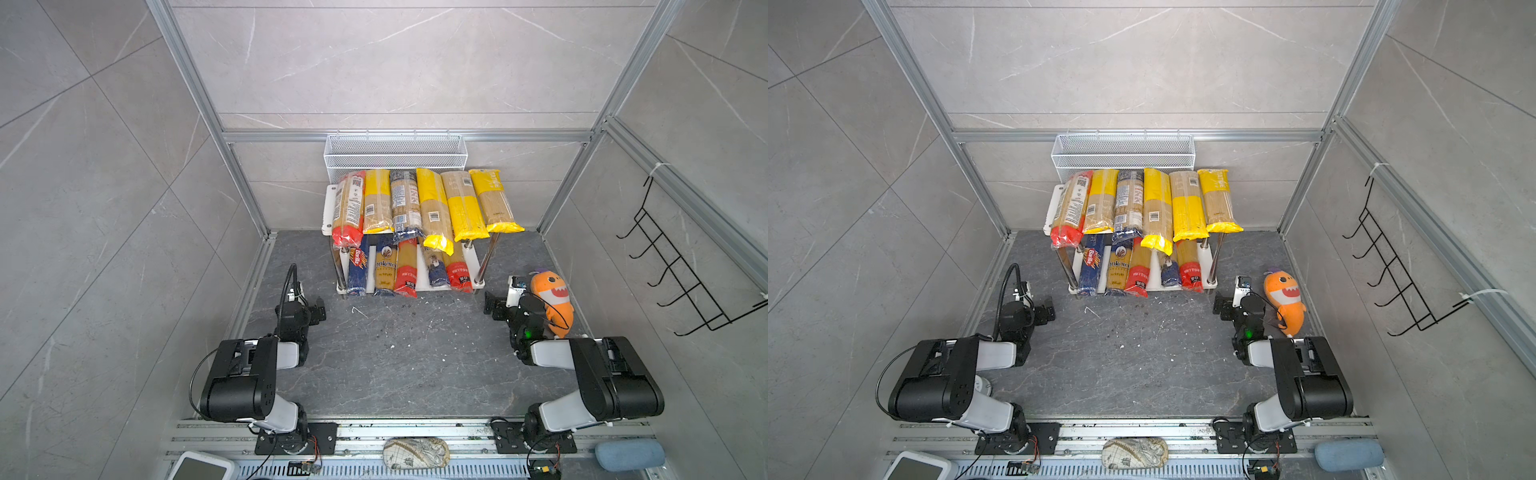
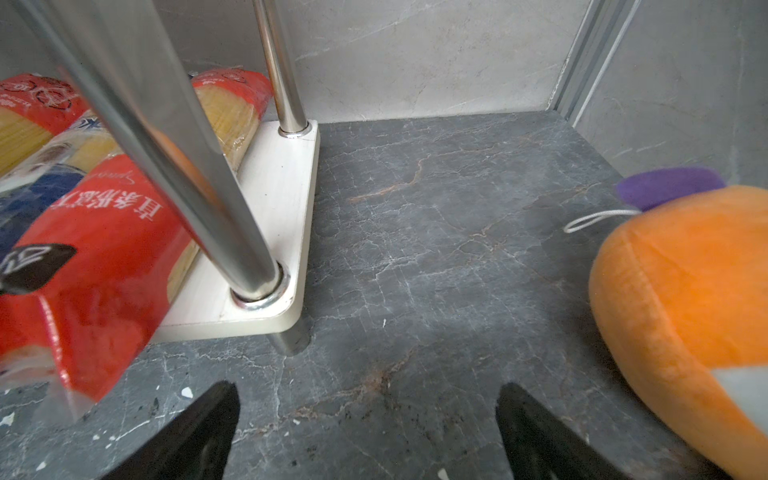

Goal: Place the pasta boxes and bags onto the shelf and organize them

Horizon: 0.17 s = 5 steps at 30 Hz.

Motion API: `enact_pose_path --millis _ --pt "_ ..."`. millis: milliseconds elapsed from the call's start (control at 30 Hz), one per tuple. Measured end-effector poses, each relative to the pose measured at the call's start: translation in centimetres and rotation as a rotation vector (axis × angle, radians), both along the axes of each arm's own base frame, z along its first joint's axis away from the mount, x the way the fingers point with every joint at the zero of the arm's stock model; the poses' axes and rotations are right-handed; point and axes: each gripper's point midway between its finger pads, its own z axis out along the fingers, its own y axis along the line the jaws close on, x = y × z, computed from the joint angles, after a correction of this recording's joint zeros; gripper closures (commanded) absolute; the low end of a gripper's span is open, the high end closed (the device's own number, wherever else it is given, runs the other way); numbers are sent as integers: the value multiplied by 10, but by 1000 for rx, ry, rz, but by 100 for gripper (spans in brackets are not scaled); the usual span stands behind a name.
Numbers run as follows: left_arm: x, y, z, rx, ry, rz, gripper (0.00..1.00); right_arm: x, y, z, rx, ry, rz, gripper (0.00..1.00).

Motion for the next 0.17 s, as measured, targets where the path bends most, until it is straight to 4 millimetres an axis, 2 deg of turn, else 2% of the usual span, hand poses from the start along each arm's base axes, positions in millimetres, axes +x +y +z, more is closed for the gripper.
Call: enact_pose_path --millis 167 --pt "0 0 0 0 0 0 0 0 0 0 0 0 0 0"
